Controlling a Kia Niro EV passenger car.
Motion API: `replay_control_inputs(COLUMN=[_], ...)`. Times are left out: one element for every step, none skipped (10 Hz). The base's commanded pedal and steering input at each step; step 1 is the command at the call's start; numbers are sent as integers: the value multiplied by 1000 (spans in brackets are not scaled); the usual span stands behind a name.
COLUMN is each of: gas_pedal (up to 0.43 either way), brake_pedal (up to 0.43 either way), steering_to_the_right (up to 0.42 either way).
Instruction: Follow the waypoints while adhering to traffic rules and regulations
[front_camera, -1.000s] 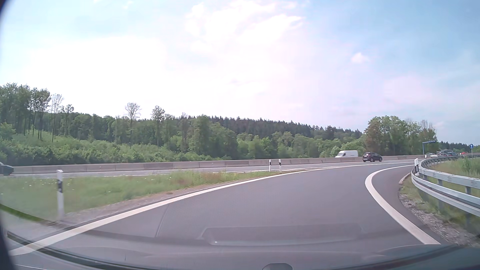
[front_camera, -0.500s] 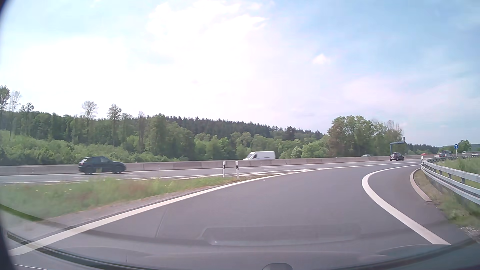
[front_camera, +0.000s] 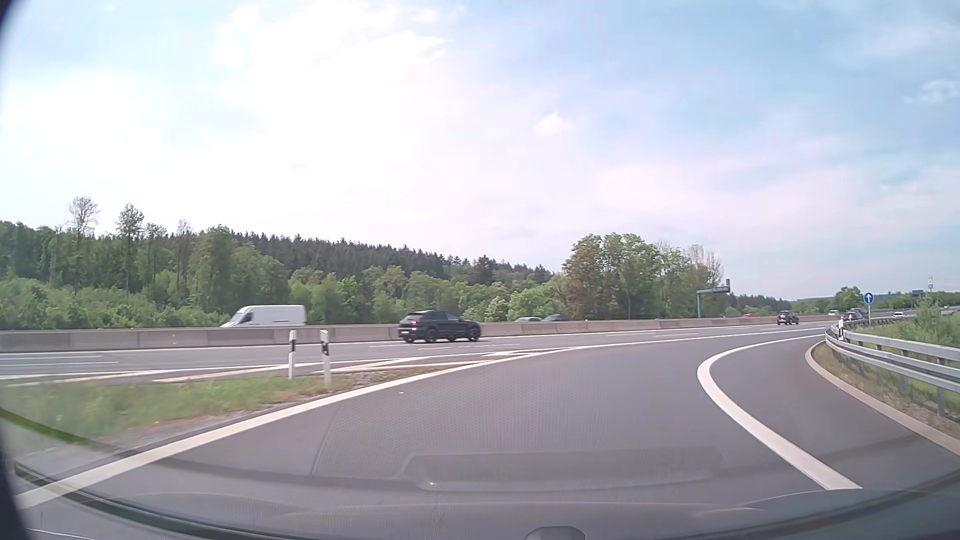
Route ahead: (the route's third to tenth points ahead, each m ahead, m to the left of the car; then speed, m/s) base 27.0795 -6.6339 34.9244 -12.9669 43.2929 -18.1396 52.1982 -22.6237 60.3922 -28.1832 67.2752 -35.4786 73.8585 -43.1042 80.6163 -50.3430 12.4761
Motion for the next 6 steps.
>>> replay_control_inputs(gas_pedal=[299,319,339,339,350,358], brake_pedal=[0,0,0,0,0,0], steering_to_the_right=[113,112,112,112,112,111])
